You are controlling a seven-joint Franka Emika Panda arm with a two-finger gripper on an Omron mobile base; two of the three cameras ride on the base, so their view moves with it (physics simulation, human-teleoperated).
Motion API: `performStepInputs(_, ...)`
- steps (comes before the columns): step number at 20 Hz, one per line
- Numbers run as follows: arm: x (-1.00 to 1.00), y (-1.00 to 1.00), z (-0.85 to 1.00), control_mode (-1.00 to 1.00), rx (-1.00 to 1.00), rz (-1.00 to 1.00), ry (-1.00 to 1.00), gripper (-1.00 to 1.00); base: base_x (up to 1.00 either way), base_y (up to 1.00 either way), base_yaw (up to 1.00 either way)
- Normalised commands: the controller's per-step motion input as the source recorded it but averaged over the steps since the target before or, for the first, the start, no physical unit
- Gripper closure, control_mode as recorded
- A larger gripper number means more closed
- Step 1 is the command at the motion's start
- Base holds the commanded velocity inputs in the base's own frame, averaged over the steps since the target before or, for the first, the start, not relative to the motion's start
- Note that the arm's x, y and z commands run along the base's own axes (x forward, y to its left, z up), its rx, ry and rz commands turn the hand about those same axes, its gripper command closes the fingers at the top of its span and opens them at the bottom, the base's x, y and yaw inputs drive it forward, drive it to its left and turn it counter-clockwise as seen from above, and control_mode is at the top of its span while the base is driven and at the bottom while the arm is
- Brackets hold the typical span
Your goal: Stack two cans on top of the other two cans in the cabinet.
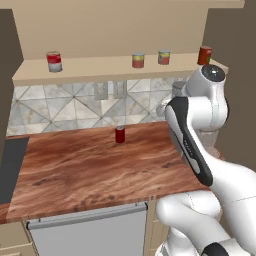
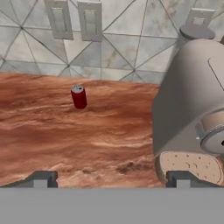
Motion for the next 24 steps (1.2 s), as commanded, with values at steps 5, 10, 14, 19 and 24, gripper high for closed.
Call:
performStepInputs(5, -0.04, 0.00, 0.31, -1.00, 0.00, -0.01, -0.13, -1.00, 0.00, 0.00, 0.00)
performStepInputs(10, -0.03, 0.00, 0.33, -1.00, 0.00, -0.01, -0.12, -1.00, 0.00, 0.00, 0.00)
performStepInputs(14, -0.01, 0.03, 0.32, -1.00, 0.02, 0.00, -0.14, -1.00, 0.00, 0.00, 0.00)
performStepInputs(19, 0.00, 0.07, 0.32, -1.00, 0.03, -0.03, -0.17, -1.00, 0.00, 0.00, 0.00)
performStepInputs(24, 0.00, 0.22, 0.29, -1.00, 0.03, -0.07, -0.11, -1.00, 0.00, 0.00, 0.00)
